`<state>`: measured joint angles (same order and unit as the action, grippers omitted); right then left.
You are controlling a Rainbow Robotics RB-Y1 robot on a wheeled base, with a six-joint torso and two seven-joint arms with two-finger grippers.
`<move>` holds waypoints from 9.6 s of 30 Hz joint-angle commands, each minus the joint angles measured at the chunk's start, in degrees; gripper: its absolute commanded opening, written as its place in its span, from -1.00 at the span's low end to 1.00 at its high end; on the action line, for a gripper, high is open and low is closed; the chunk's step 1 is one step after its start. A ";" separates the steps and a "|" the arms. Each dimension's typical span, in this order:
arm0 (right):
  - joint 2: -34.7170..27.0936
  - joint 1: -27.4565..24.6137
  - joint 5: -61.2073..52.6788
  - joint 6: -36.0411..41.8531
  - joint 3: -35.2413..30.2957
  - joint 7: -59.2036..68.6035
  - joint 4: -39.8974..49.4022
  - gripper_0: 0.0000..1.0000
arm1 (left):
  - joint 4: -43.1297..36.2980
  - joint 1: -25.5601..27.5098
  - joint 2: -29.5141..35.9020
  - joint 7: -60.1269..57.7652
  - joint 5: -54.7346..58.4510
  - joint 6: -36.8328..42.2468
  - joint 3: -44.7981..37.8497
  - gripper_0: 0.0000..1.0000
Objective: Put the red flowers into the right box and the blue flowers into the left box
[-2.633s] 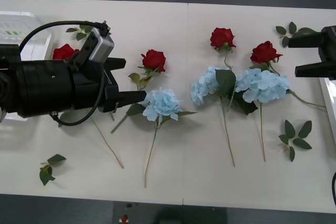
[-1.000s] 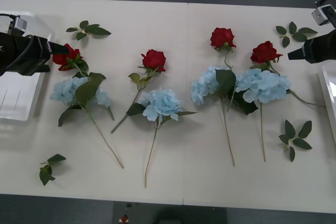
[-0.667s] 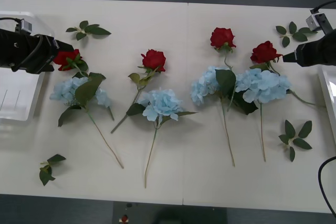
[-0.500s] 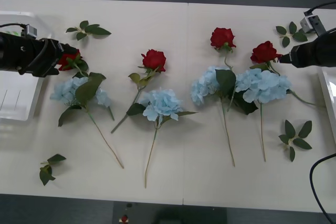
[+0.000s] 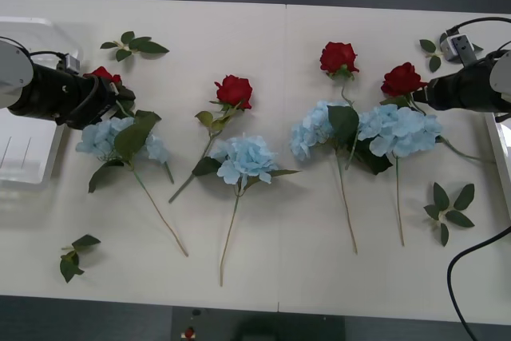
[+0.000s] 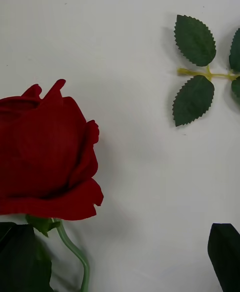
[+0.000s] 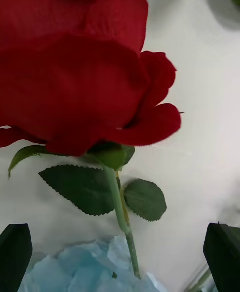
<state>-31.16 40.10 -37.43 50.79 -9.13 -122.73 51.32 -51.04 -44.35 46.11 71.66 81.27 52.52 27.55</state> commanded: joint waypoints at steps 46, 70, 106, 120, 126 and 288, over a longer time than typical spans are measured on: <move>4.17 1.74 2.45 -2.98 3.42 -2.95 -3.33 -1.00 | 10.52 -8.56 -5.07 -1.35 -8.32 -6.64 9.89 -1.00; -4.79 1.74 2.36 28.05 -17.24 -2.52 21.19 -1.00 | -6.79 -12.95 0.47 -0.29 -1.82 -20.09 5.23 -1.00; -14.90 -19.97 7.64 15.92 -22.95 1.79 11.70 -1.00 | -46.96 -6.53 -24.93 1.55 -16.41 -3.92 -8.22 -1.00; -15.16 -19.97 -3.88 22.95 -21.54 -1.28 20.05 1.00 | -47.31 -6.89 -29.68 0.94 -14.83 -3.92 -6.72 -1.00; -15.25 -19.62 -19.34 32.09 -23.30 -7.88 25.41 1.00 | -47.31 -6.89 -29.68 1.02 -14.65 -4.00 -5.93 -1.00; -29.49 -16.63 -26.64 36.66 -13.37 8.03 3.97 1.00 | -30.26 16.49 8.47 -5.57 -4.10 12.26 -6.63 1.00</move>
<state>-58.79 22.79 -60.14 85.53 -24.06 -115.77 51.73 -83.13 -25.67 56.22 68.40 78.15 64.87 22.78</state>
